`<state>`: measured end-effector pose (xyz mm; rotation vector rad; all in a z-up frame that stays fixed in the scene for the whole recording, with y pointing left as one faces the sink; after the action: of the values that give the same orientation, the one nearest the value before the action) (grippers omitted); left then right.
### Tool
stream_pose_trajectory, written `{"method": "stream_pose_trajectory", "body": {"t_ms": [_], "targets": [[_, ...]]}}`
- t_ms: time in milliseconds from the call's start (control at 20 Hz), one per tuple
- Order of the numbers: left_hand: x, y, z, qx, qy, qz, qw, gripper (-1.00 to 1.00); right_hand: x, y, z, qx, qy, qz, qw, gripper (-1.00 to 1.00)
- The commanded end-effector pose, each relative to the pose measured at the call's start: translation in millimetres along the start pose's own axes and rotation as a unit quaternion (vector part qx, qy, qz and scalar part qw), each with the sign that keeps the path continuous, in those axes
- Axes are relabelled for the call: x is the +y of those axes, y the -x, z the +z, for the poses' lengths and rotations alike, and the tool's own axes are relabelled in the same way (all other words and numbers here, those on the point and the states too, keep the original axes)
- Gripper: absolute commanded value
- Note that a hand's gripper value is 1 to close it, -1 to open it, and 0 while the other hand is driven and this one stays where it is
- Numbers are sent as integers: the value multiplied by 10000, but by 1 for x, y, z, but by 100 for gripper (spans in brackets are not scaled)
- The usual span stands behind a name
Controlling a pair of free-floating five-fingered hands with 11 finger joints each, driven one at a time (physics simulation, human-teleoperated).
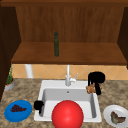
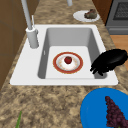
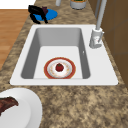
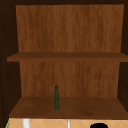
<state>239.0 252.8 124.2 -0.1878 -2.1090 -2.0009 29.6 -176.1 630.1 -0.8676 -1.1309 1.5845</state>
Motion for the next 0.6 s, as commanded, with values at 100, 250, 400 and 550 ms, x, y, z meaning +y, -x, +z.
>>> {"method": "stream_pose_trajectory", "body": {"t_ms": [100,250,400,550], "targets": [[0,0,0,0,0,0,10000,0,-40,-7,27,17,71,1,10000,100],[0,0,0,0,0,0,10000,0,-59,-10,39,13,48,33,10000,100],[0,0,0,0,0,0,10000,0,-81,-14,51,37,96,102,9999,100],[0,0,0,0,0,0,10000,0,-105,-17,52,45,-4,63,10000,100]]}}
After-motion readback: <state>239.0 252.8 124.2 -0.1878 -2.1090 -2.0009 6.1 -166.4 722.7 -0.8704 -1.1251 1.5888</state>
